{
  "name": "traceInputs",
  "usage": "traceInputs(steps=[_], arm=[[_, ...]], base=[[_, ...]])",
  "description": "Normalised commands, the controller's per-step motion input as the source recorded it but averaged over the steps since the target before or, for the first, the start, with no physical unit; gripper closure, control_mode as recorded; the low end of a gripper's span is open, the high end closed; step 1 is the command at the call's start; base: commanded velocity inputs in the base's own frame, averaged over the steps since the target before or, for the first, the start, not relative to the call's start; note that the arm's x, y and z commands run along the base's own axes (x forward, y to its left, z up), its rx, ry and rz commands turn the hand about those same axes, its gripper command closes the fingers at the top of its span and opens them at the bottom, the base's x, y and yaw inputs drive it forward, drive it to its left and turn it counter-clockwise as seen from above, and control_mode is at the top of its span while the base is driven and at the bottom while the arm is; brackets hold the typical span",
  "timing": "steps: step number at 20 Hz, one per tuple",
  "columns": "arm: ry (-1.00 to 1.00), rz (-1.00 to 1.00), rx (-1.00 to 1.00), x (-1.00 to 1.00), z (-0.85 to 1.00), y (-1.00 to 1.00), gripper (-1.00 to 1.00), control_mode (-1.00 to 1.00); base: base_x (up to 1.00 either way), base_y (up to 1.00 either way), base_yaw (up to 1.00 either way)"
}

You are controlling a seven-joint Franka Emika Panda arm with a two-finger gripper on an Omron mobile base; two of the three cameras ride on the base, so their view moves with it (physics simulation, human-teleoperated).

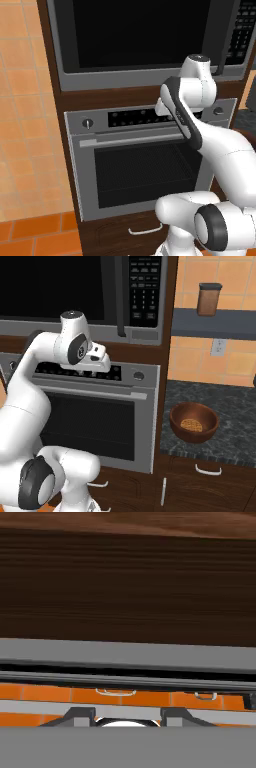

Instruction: Open the microwave, place the bowl with waffle inside the microwave, then close the microwave door and turn it on.

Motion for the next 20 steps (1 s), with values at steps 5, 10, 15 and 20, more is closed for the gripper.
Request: traceInputs(steps=[5, 10, 15, 20], arm=[[-0.14, 0.00, 0.00, -0.11, 0.03, -0.01, -1.00, -1.00], [-0.45, 0.00, 0.00, -0.35, 0.57, -0.06, -1.00, -1.00], [-0.54, -0.02, 0.00, -0.66, 0.72, -0.30, -1.00, -1.00], [-0.17, -0.07, 0.00, -0.57, 1.00, -0.33, -1.00, -1.00]], base=[[0.00, 0.00, 0.00], [0.00, 0.00, 0.00], [0.00, 0.00, 0.00], [0.00, 0.00, 0.00]])
